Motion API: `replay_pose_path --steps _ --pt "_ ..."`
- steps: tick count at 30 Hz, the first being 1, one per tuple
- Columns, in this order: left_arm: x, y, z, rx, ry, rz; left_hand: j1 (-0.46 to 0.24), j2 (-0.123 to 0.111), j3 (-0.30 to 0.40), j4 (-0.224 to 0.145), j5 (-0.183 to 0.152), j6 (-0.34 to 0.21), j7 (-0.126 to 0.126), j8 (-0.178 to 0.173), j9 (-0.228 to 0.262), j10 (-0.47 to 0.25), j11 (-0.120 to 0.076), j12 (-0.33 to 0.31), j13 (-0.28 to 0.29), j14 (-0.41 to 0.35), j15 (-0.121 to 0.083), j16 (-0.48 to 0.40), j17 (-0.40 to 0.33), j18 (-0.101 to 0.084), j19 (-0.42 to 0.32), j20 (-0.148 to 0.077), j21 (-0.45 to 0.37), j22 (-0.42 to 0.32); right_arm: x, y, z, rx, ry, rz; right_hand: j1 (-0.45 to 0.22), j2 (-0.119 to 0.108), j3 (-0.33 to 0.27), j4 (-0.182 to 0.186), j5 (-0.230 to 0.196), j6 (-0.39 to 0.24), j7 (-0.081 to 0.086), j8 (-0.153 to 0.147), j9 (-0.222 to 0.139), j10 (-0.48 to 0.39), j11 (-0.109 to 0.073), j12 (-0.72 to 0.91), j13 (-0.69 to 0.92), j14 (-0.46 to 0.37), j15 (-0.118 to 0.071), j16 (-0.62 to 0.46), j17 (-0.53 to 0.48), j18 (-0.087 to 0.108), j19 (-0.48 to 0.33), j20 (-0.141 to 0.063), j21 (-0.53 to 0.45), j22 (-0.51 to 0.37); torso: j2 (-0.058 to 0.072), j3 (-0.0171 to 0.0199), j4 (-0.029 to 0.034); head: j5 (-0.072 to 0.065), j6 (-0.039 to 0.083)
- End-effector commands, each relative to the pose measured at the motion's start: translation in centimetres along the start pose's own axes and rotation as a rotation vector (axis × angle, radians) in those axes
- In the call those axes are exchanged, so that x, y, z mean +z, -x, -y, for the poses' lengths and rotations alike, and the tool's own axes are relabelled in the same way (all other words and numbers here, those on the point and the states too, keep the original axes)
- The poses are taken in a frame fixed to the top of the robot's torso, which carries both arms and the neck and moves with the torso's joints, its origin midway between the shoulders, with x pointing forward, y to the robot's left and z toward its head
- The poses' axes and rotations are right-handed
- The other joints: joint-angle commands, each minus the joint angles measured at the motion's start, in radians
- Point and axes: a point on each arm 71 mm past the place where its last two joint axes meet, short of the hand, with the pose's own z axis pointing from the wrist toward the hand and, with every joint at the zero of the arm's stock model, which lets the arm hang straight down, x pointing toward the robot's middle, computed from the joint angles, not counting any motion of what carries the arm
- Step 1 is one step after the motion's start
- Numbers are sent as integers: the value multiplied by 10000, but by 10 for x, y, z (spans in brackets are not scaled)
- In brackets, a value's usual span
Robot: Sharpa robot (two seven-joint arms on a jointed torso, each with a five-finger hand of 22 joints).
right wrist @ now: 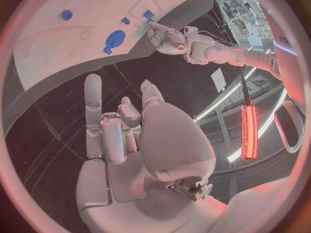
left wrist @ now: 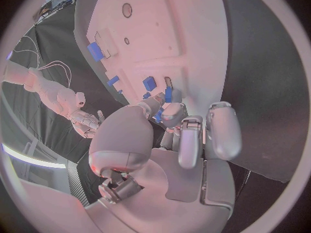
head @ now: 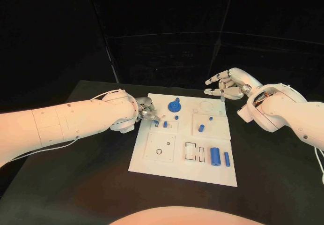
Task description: Assemble the parts on the task board
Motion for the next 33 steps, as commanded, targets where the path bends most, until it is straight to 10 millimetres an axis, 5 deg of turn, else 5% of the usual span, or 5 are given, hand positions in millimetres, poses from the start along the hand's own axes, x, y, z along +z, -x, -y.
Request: replay_pose_path --steps 1,33 --pt "-1 -3 1 418 78 72 -2 79 1008 -939 34 31 -71 63 21 101 -2 37 14 1075 -65 63 2634 -148 182 -54 64 10 0 1 -1 44 96 -18 11 68 -44 12 53 -59 6 51 0 -17 -11 62 14 335 -17 -8 9 143 56 -35 -67 -16 -10 2 0 4 -3" --pt "-4 -8 -1 1190 172 -518 -109 -46 1441 -1044 46 30 -97 291 172 123 -25 33 5 1075 -82 63 2634 -152 190 -68 73 41 0 2 0 33 61 1 11 68 -44 12 53 -59 6 51 0 -17 -11 62 14 335 -17 -8 9 143 56 -35 -67 -16 -9 11 0 31 -34"
